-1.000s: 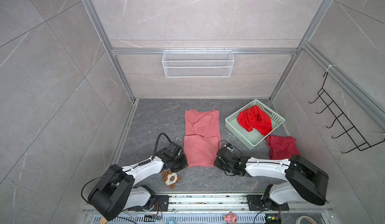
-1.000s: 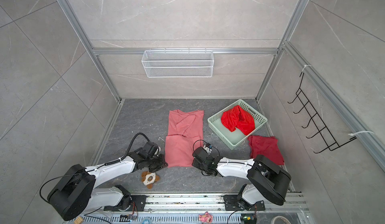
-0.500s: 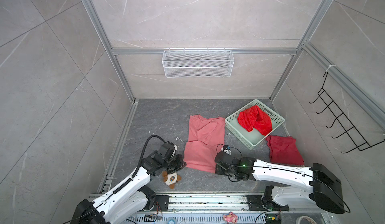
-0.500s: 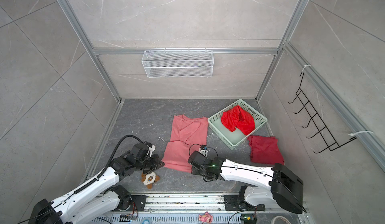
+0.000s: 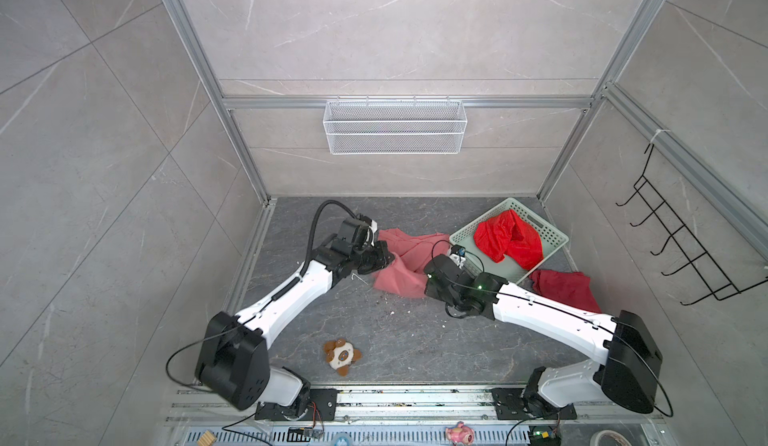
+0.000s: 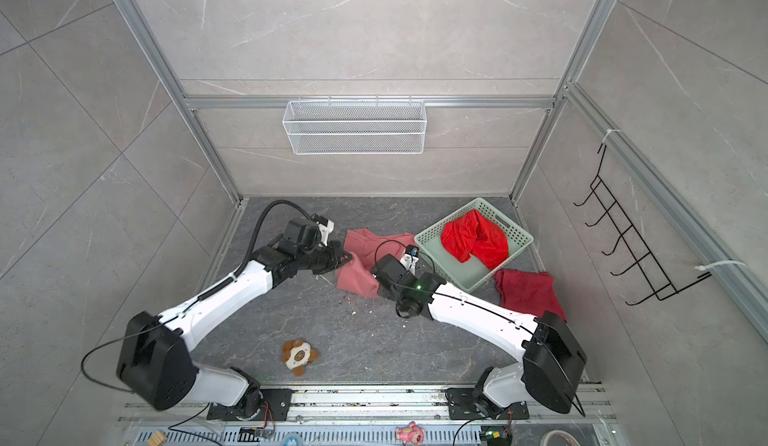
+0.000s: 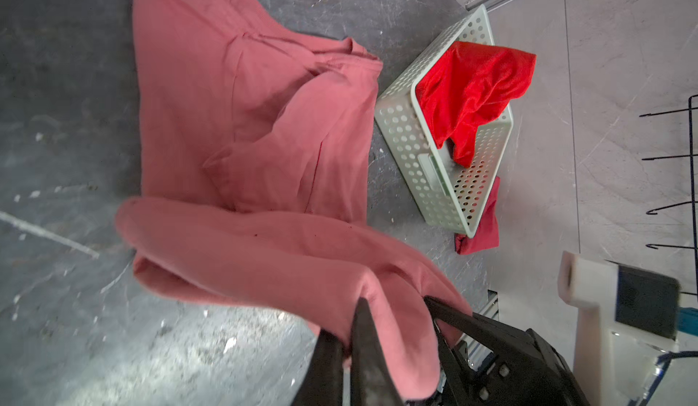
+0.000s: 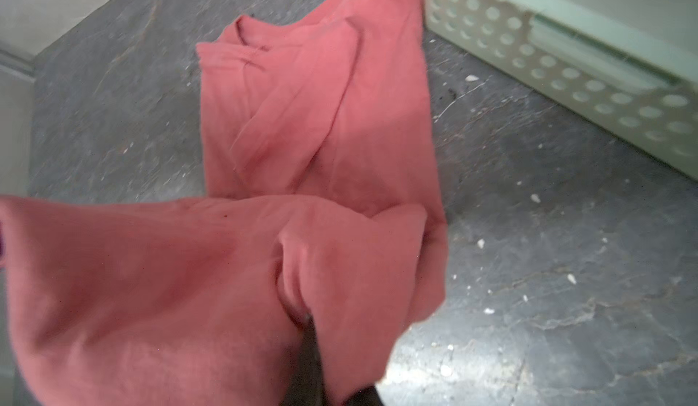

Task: Fold and stack the t-shirts
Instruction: 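Lift the near edge with both grippers and fold it over toward the far end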

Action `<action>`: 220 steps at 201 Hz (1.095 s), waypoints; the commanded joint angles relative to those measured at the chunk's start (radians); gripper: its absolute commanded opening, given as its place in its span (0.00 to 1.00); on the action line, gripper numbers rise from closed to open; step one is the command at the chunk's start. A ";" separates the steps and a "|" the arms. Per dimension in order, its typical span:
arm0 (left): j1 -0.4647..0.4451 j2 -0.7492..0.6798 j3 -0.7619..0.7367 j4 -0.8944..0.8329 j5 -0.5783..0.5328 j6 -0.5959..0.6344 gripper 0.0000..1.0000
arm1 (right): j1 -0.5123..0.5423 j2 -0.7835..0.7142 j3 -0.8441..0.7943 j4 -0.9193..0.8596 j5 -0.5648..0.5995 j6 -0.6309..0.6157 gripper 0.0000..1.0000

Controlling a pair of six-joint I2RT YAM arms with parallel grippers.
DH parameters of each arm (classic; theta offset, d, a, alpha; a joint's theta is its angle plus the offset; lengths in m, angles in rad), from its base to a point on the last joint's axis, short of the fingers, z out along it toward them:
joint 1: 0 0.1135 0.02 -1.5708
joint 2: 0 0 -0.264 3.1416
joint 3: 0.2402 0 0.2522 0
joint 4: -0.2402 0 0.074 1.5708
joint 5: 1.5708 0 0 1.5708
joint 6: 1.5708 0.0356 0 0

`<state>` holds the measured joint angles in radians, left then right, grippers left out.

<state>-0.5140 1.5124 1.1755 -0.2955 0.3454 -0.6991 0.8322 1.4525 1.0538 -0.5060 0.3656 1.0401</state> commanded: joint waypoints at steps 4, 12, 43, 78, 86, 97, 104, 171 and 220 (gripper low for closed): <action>0.051 0.128 0.148 0.085 0.096 0.079 0.00 | -0.065 0.093 0.097 0.060 -0.030 -0.082 0.09; 0.071 0.179 0.191 0.087 0.123 0.074 0.00 | -0.085 0.142 0.145 0.060 -0.033 -0.099 0.09; 0.134 0.365 0.324 0.121 0.193 0.041 0.00 | -0.173 0.311 0.315 0.053 -0.090 -0.093 0.10; 0.170 0.571 0.510 0.116 0.216 0.024 0.00 | -0.238 0.433 0.404 0.070 -0.053 -0.068 0.24; 0.173 0.619 0.562 0.105 0.217 0.028 0.00 | -0.249 0.446 0.405 0.110 -0.032 -0.077 0.31; 0.182 0.687 0.640 0.089 0.222 0.023 0.00 | -0.268 0.465 0.431 0.133 -0.016 -0.095 0.45; 0.189 0.731 0.697 0.080 0.230 0.014 0.00 | -0.277 0.476 0.454 0.137 -0.010 -0.111 0.48; 0.250 0.952 0.930 0.099 0.303 -0.097 0.41 | -0.266 0.433 0.402 0.262 -0.068 -0.225 0.51; 0.269 0.700 0.671 0.062 0.178 0.070 0.64 | -0.222 0.564 0.482 0.207 -0.056 -0.239 0.49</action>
<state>-0.2459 2.4065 1.9339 -0.2104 0.5747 -0.7410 0.5964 1.9320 1.4788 -0.2722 0.3130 0.8249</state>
